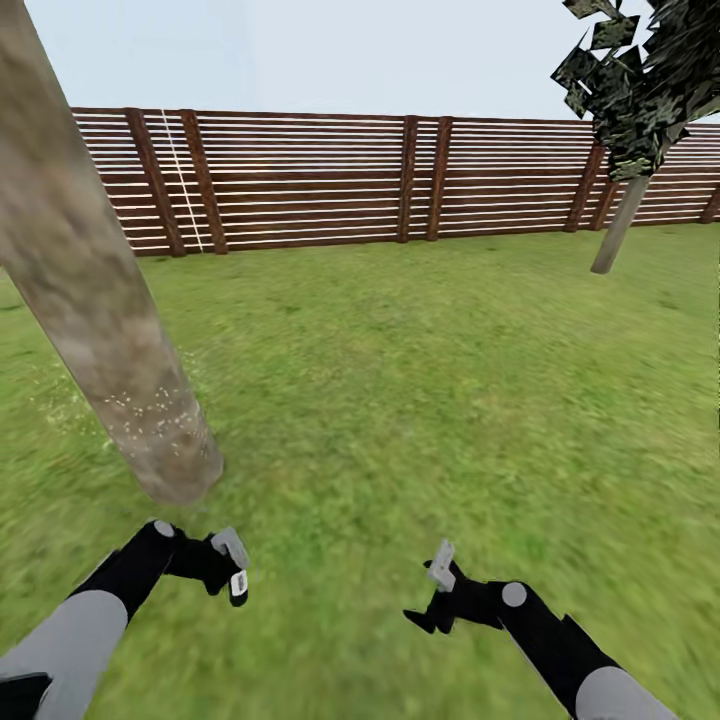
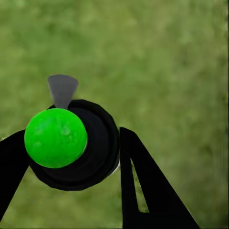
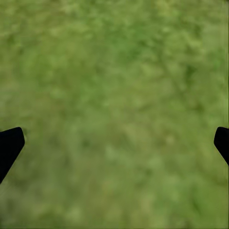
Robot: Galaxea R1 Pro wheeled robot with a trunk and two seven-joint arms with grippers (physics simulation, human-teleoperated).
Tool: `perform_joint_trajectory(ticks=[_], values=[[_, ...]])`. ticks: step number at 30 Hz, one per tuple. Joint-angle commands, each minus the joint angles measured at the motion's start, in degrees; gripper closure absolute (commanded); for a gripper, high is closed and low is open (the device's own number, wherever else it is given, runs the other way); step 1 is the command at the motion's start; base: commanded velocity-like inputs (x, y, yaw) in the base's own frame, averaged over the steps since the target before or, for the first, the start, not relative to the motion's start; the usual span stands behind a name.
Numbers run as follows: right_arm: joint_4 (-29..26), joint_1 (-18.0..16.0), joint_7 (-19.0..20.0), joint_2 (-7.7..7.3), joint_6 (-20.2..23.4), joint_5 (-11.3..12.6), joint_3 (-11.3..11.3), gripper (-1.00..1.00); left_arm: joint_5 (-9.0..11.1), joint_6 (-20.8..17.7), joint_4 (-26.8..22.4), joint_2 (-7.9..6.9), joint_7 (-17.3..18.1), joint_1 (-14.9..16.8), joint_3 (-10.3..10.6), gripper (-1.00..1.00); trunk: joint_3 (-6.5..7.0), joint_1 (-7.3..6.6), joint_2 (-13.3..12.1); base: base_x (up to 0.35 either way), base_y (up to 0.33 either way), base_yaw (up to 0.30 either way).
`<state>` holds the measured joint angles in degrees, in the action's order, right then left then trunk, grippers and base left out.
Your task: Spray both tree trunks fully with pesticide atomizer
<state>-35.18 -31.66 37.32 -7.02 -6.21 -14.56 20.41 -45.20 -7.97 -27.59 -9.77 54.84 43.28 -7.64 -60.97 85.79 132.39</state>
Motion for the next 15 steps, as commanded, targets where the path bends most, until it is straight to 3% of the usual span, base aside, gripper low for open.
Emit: perform_joint_trajectory(ticks=[1,3,5,7,10,11,14,15], values=[[0.0,-0.1,0.1,0.22,-0.5,-0.7,0.1,-1.0,-0.4,-0.6,0.5,0.74,0.4,0.1,0.8,1.0,-0.04,-0.05,0.0,-0.306,0.0,0.0],[0.0,-0.1,0.4,1.83,-0.5,-0.8,0.6,-1.0,-0.5,-0.6,1.5,2.06,0.4,0.1,4.8,1.0,-0.04,-0.05,0.0,-0.329,0.0,0.0],[0.0,-0.1,4.1,3.81,-0.4,-1.0,1.7,-1.0,-0.5,-0.7,1.8,2.49,0.4,0.1,7.0,1.0,-0.04,-0.05,0.0,-0.327,0.0,0.0],[-0.1,-0.3,6.8,4.81,-0.5,-3.2,2.1,-1.0,-0.7,-0.7,1.7,2.55,0.6,0.1,8.2,1.0,-0.04,-0.05,0.0,-0.123,0.0,0.0],[-0.2,-0.7,7.5,6.1,-0.4,-5.3,2.2,-1.0,-0.7,-0.7,1.7,2.55,1.8,0.1,13.0,1.0,-0.04,-0.05,0.0,-0.02,0.0,0.0],[-0.3,-0.8,7.6,6.22,-0.4,-5.6,2.2,1.0,-0.7,-0.7,1.7,2.57,1.9,0.1,13.5,1.0,-0.04,-0.05,0.0,-0.004,0.0,0.0],[-3.0,-1.0,8.8,6.37,-0.1,-5.8,2.2,1.0,-0.7,-0.6,1.7,3.36,2.4,0.1,14.1,1.0,-0.04,-0.05,0.0,-0.001,0.0,0.0],[-4.4,-1.0,11.8,6.39,1.1,-5.9,2.2,1.0,-0.7,-0.6,1.7,3.81,2.6,0.1,14.2,1.0,-0.04,-0.05,0.0,0.0,0.0,0.0]])
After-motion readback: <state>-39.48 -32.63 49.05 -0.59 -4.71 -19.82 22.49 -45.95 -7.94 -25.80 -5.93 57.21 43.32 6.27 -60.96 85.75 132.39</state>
